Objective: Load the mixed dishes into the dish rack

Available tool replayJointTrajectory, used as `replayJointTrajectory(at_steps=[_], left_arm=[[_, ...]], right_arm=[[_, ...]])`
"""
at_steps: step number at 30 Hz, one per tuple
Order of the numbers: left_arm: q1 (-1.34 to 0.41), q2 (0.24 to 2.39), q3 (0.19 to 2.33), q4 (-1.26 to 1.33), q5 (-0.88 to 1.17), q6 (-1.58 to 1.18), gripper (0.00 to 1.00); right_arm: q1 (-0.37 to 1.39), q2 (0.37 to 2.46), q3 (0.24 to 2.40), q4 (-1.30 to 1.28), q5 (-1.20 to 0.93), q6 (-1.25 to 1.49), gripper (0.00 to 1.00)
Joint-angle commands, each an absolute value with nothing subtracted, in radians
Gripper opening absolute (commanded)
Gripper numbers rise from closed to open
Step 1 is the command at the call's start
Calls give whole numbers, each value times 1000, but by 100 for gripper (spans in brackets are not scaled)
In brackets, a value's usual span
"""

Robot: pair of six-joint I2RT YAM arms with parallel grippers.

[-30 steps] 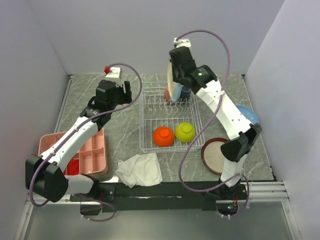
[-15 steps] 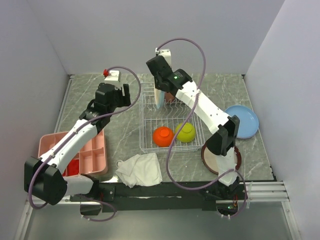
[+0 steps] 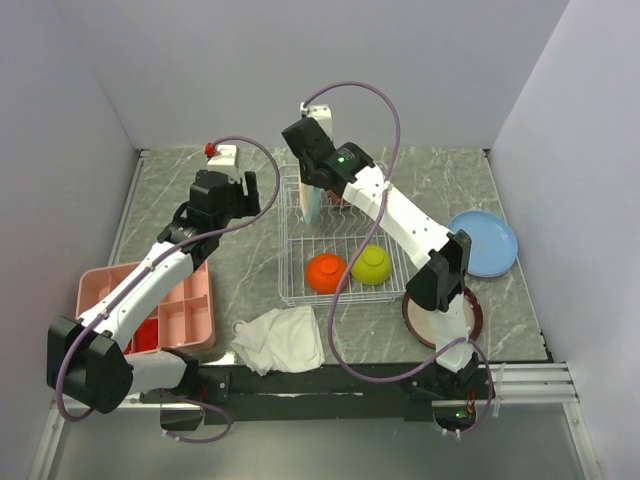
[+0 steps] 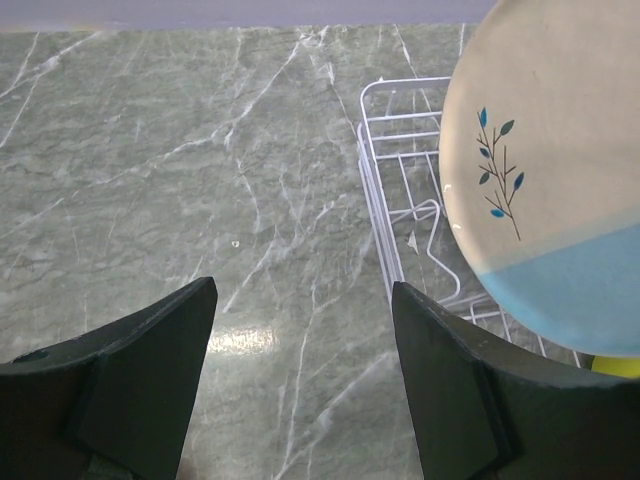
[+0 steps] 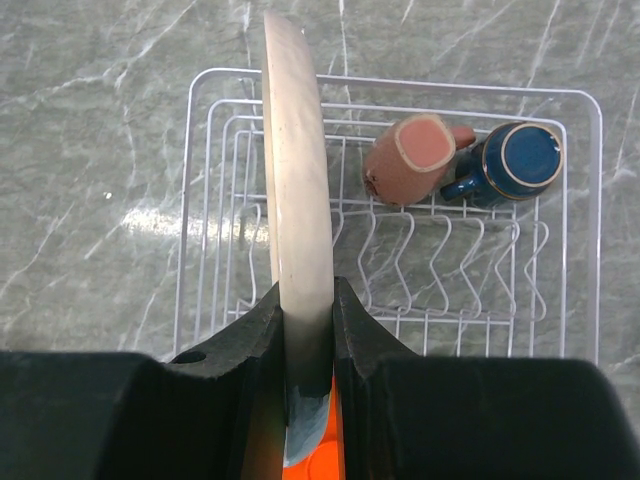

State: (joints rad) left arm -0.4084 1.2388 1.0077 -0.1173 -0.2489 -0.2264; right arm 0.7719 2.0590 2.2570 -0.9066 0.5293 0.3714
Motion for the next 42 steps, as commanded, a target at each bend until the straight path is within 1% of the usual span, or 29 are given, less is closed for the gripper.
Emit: replayJointTrajectory(at_steps=[1,7,15,16,17,19,20,21,22,25,28,35,38,40,41,42], left_arm=[[-403,1206,1006,-80,-256,-235,77],[-403,1210,1020,-86,-264,-229,77],[-405,1236,1031,-86,-247,-244,77],[-405,1236,1032,-84,-244,-245,77],[-403,1239,1034,-83,-242,-247,77],[-405,1250,1040,-83,-232,-252,77],[-405,1252,1043,-83,-229,-253,76],[-405,1256,1046,-84,-222,-256,76],[-405,1258,1054,-84,-221,-256,77],[-403,1266,1063,-81,-204,-256,76],[-400,1276,1074,-77,-190,-256,77],[-393,1281,1084,-58,-141,-256,83],[-393,1285,1097,-57,-95,-256,83],[-393,1281,1104,-38,-28,-249,82],[-393,1279,1106,-31,10,-238,81],[-393,1275,1108,-15,120,-227,81]], right_arm=[[778,2046,2296,-830,563,434,0],[779,2094,2296,-865,535,509,0],[775,2128,2253,-874,535,509,0],[775,2131,2252,-873,534,508,12],[772,2129,2252,-870,531,499,21],[770,2128,2250,-858,526,477,43],[769,2120,2250,-854,531,456,65],[765,2112,2247,-850,534,445,70],[762,2091,2240,-838,534,431,78],[755,2033,2205,-815,541,390,87],[752,1965,2159,-799,552,350,90],[732,1728,1953,-758,614,272,95],[669,1614,1829,-753,595,232,95],[611,1522,1726,-773,514,203,96],[532,1490,1688,-781,474,186,96],[496,1461,1614,-801,360,161,96]])
